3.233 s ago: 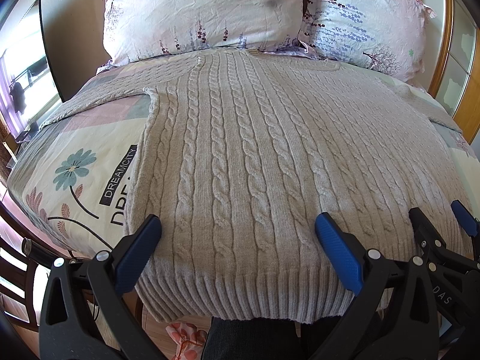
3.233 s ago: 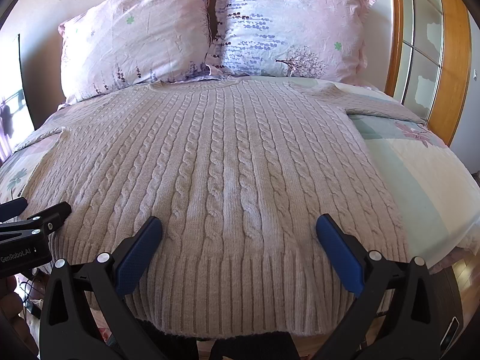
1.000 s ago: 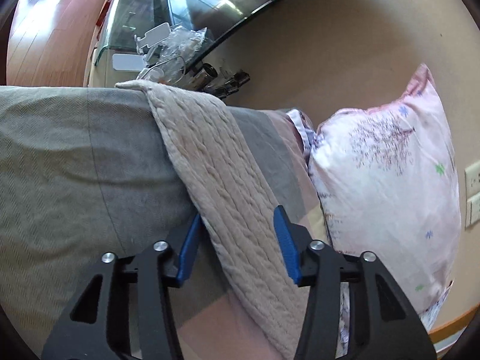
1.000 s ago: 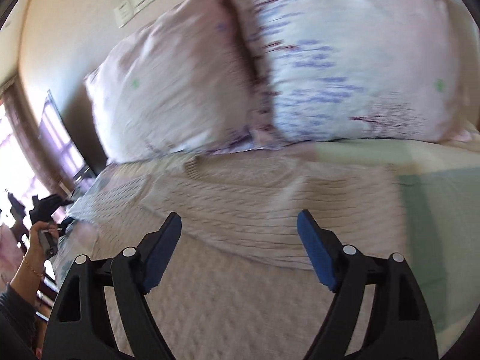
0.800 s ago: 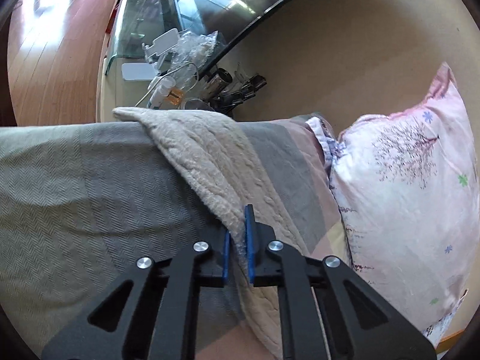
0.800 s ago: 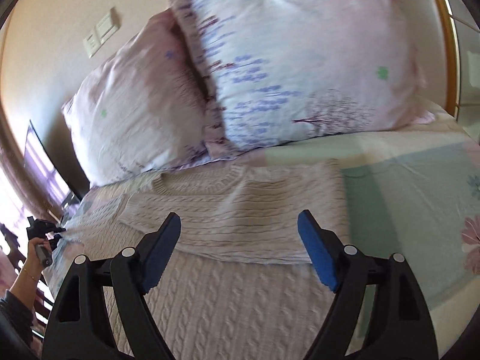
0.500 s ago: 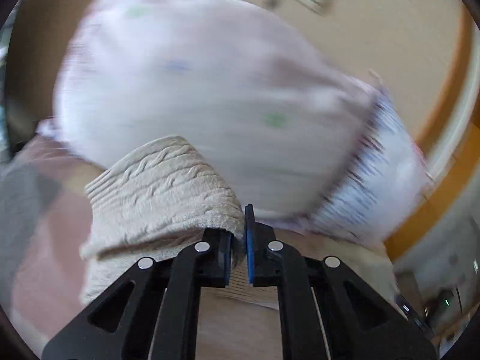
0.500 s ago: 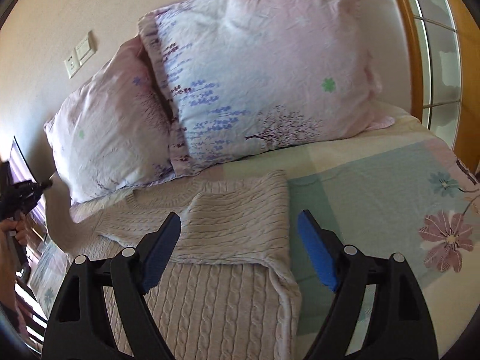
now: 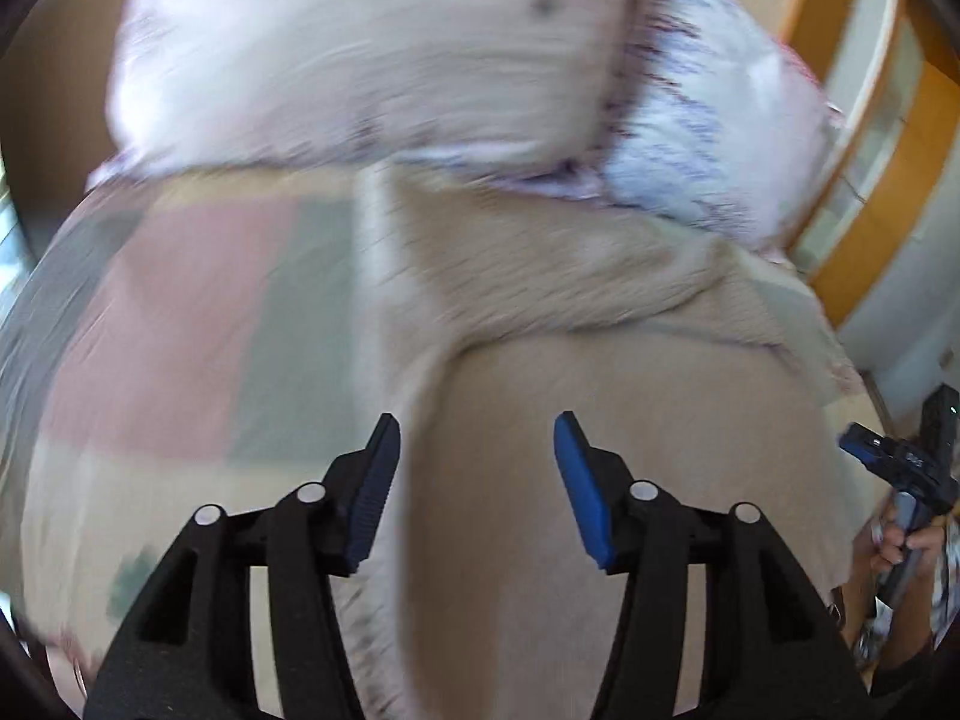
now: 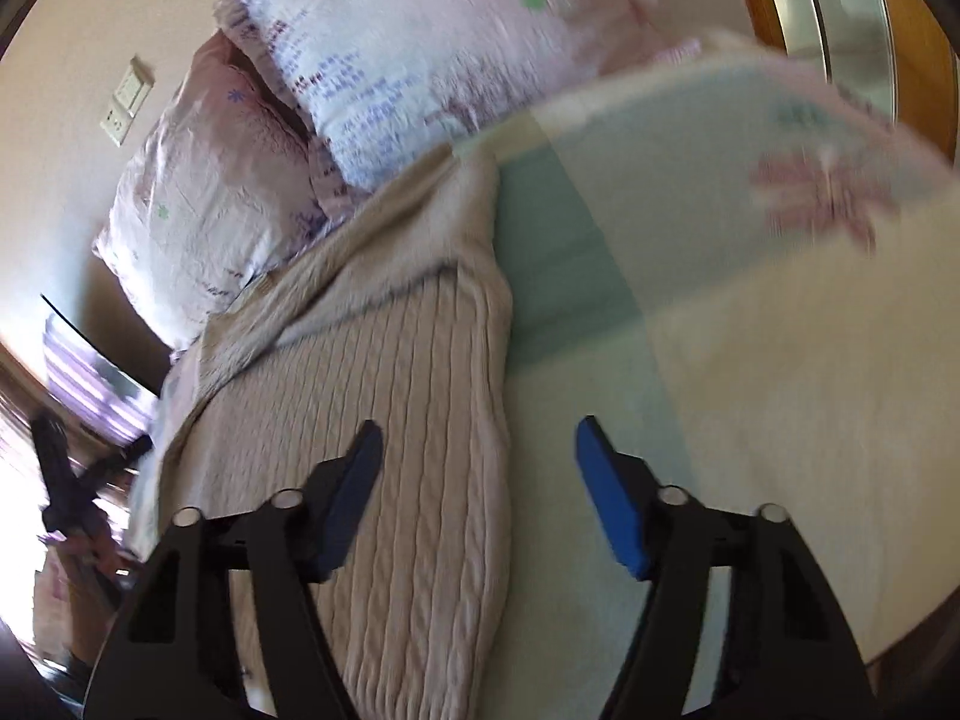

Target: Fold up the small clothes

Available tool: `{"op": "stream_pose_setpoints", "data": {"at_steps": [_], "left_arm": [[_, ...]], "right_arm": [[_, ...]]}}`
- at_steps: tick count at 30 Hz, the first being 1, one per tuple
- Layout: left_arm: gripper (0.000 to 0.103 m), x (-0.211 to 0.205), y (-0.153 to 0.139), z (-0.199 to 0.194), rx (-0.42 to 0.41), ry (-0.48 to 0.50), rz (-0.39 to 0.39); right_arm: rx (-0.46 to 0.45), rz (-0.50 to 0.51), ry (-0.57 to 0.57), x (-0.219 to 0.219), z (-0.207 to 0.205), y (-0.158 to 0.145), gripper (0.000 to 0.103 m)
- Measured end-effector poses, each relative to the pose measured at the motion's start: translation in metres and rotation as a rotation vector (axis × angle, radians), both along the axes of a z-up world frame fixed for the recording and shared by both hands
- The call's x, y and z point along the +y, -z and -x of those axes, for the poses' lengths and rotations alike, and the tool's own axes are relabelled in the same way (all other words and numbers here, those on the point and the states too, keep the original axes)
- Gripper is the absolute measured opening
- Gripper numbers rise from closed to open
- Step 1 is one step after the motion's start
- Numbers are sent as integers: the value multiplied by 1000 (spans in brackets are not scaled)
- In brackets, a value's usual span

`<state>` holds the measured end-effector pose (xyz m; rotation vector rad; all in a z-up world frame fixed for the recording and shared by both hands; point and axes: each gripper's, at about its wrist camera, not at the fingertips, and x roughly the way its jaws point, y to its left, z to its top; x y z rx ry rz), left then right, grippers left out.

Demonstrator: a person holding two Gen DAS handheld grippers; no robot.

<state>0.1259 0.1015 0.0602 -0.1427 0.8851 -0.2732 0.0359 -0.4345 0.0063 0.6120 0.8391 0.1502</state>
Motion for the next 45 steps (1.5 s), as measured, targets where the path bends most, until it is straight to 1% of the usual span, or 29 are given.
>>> {"op": "stream_pose_setpoints", "data": {"at_steps": [2,4,6,7,8,9,10,11,12,13,15,16,18,21,24,26,29,32,34,35,36,37,38,39,40,41,42,43,45], "left_arm": [[56,28,20,23,53,-58,55],[53,36,33,40,98,-82,114],[52,37,37,68,36,-81,168],[45,35,38,82,43,-69,210],[40,34,40,91,47,-57,258],[34,32,45,102,67,-33,329],[33,29,47,111,56,-35,358],[32,24,49,118,43,-37,365],[30,21,51,122,48,-30,384],[25,24,53,128,55,-28,409],[21,23,59,129,72,-26,483],[17,23,61,129,78,-29,493],[9,20,61,127,77,-15,498],[7,16,43,117,22,54,510],[6,20,5,82,-91,82,483],[6,27,-22,45,-160,56,459],[6,36,-59,-29,-248,-9,411],[6,33,-68,-93,-246,-53,390],[6,18,-60,-143,-212,-74,349],[6,10,-51,-165,-180,-84,314],[7,5,-39,-183,-133,-101,295],[10,4,-25,-194,-84,-111,288],[14,2,-9,-209,-1,-129,283],[19,6,-1,-212,41,-149,287],[35,11,3,-211,57,-160,298],[53,19,3,-204,38,-155,319],[62,24,2,-198,18,-159,315],[71,31,0,-190,6,-159,306],[71,42,4,-180,34,-117,348]], "right_arm": [[17,-64,-5,2,13,12,53],[10,-107,-13,7,28,14,47],[34,-205,-63,14,39,22,29],[42,-245,-83,18,44,27,23],[50,-281,-106,22,51,30,19],[52,-322,-127,27,59,33,14],[56,-358,-147,30,63,35,11],[56,-410,-168,35,70,39,10],[53,-431,-175,38,74,40,10],[49,-436,-180,39,77,40,9],[24,-442,-184,43,81,38,8],[11,-451,-185,43,82,36,8],[-36,-480,-187,40,81,28,7],[-149,-487,-201,39,65,-3,7],[-260,-485,-206,36,37,-39,7],[-339,-490,-191,32,4,-66,7],[-420,-498,-141,27,-54,-93,7],[-442,-506,-85,21,-122,-100,7],[-407,-496,-42,21,-161,-92,7],[-362,-480,-7,21,-188,-80,7],[-309,-447,27,20,-204,-66,8],[-218,-380,87,20,-227,-50,12],[-151,-317,119,21,-238,-39,34],[-79,-246,149,20,-247,-31,59],[-30,-200,179,17,-249,-26,66],[-55,-202,188,13,-242,-26,75],[-99,-197,189,10,-233,-30,89],[-148,-155,204,8,-221,-38,94],[-207,-101,200,6,-205,-49,97]]}}
